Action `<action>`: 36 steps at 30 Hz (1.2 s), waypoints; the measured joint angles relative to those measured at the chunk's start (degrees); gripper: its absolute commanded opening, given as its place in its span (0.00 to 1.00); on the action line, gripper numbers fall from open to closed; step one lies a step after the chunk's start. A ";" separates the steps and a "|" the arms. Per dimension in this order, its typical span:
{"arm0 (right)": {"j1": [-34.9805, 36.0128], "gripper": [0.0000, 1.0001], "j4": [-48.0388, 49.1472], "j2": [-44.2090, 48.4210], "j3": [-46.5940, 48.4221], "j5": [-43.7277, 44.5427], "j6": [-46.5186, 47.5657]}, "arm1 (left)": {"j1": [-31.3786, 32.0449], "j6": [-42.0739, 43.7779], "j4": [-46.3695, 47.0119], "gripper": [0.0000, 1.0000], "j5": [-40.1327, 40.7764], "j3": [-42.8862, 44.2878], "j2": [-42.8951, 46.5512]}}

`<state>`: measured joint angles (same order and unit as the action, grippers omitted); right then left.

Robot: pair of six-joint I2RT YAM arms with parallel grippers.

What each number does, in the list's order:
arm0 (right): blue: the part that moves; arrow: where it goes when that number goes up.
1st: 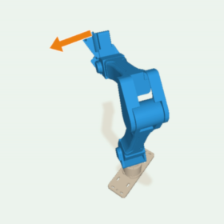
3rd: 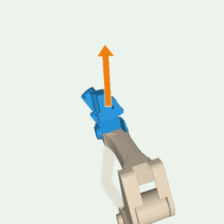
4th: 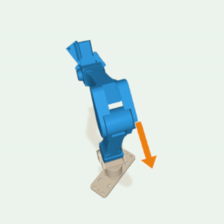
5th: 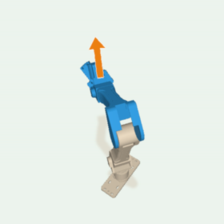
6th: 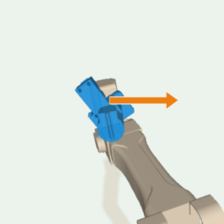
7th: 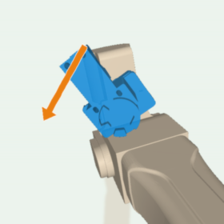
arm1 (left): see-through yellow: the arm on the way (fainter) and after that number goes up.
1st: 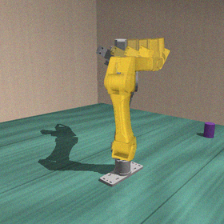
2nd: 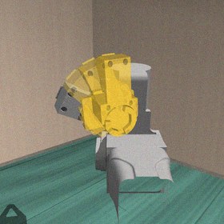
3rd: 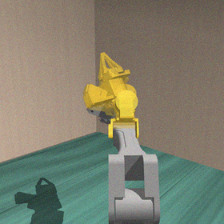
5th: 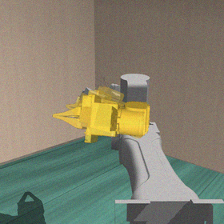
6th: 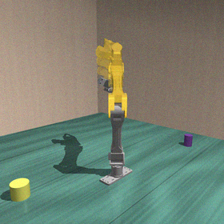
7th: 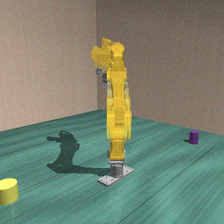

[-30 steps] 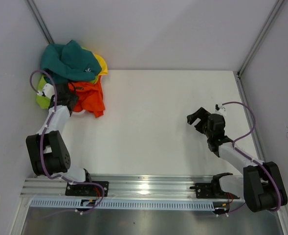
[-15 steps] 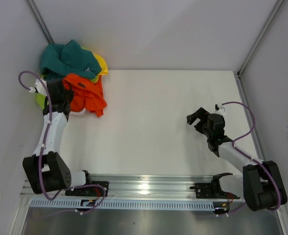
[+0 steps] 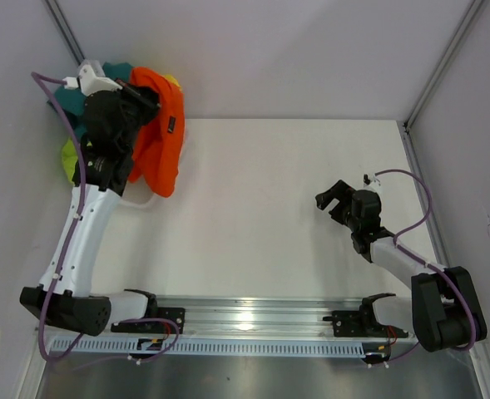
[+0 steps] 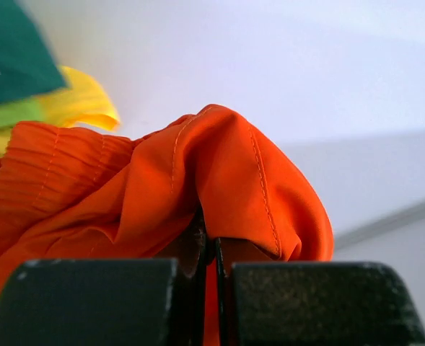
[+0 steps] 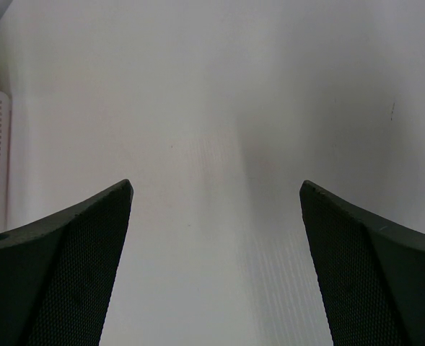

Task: Fold and stack the shorts
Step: Grab the shorts from the pile, then move the shorts to the center of the board

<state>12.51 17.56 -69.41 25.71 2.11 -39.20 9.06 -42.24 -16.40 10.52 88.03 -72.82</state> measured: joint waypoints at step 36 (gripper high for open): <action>0.02 0.98 1.07 0.31 0.04 -2.64 0.87 | 13.92 21.46 20.20 0.00 3.52 30.60 -7.15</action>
<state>12.53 18.63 -69.10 25.76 -0.54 -38.33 22.98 -20.78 3.79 14.04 118.63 -79.96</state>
